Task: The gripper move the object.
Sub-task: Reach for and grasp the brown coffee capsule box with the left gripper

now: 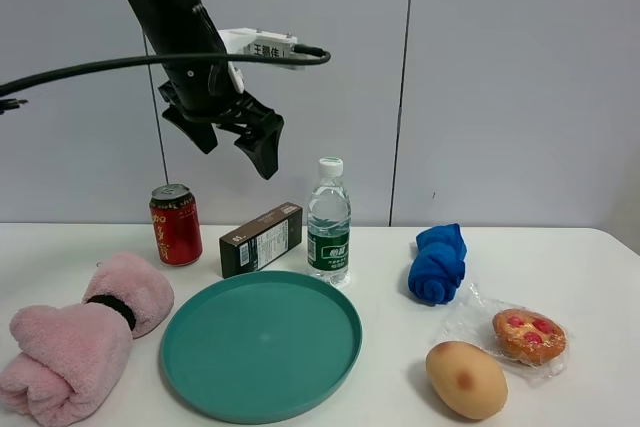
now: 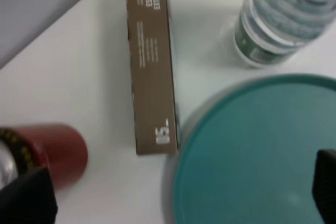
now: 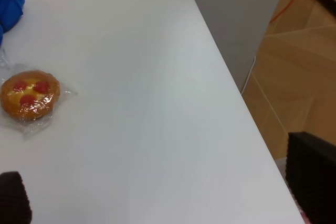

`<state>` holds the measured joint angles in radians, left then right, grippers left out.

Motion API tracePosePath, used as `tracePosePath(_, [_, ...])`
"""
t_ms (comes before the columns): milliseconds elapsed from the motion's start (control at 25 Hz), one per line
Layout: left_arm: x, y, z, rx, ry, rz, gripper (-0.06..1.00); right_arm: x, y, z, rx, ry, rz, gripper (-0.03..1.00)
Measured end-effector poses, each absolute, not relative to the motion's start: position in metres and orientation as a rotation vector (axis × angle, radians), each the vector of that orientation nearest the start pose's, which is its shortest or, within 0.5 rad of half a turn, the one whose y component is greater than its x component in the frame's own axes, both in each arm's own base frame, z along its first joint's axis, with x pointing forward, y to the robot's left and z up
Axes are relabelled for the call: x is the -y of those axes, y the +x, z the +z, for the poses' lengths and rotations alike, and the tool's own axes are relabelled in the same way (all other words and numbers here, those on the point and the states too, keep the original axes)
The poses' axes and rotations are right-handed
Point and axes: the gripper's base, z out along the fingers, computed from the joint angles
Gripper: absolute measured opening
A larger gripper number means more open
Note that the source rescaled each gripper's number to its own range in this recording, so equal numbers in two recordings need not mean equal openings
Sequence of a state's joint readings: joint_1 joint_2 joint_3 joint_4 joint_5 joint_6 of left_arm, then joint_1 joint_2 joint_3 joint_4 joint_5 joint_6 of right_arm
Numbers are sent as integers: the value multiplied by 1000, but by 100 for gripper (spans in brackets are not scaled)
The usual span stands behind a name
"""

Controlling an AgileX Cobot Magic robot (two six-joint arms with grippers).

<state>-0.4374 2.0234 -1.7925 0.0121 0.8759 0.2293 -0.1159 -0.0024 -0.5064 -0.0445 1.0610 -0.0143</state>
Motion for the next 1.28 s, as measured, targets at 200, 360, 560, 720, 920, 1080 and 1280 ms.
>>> tracePosePath(200, [200, 430, 242, -2396, 884, -48, 100, 3, -6, 279, -2035, 106, -135, 100])
tracePosePath(360, [204, 440, 222, -2360, 912, -32, 100, 3, -6, 279, -2035, 106, -135, 100])
tracePosePath(560, [205, 450, 193, -2363, 945, -16, 100, 3, -6, 279, -2035, 106, -135, 100])
tracePosePath(720, [199, 459, 168, -2378, 953, 5, 100, 3, -6, 279, -2035, 106, -135, 100])
tracePosePath(920, [193, 467, 154, -2354, 949, 34, 100, 3, -6, 279, -2035, 106, -135, 100])
tracePosePath(1080, [194, 470, 152, -2339, 916, 24, 100, 3, -6, 279, -2035, 106, -135, 100])
tracePosePath(1280, [195, 472, 139, -2349, 906, 10, 100, 3, -6, 279, -2035, 106, -135, 100])
